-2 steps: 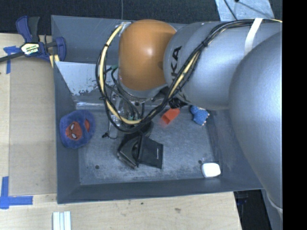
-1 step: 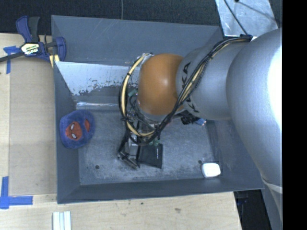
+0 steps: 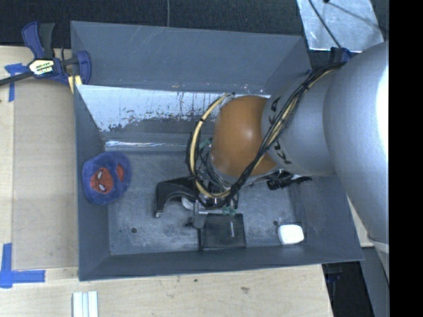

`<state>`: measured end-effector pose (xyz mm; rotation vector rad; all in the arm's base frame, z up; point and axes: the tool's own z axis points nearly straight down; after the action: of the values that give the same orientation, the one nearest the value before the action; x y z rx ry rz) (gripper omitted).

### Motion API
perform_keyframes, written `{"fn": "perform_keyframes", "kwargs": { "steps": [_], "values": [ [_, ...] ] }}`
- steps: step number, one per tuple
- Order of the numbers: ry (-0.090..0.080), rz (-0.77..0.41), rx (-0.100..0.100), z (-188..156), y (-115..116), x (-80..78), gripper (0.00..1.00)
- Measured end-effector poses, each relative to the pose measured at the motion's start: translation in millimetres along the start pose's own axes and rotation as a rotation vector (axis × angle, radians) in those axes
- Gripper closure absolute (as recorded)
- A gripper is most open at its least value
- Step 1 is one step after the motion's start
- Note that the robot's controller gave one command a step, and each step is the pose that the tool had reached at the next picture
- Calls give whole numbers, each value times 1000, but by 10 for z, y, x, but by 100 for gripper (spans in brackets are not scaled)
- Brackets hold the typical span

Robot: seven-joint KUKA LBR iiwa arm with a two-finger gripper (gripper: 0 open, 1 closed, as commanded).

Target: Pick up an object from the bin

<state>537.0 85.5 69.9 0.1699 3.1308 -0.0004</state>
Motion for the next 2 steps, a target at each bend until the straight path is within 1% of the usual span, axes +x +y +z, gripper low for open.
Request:
{"fn": "perform_keyframes", "kwargs": {
  "steps": [1,2],
  "values": [
    [-6,-1,-2,-23,19,-19,100],
    [1,-28,-1,-1283,83,-246,100]
  ]
}}
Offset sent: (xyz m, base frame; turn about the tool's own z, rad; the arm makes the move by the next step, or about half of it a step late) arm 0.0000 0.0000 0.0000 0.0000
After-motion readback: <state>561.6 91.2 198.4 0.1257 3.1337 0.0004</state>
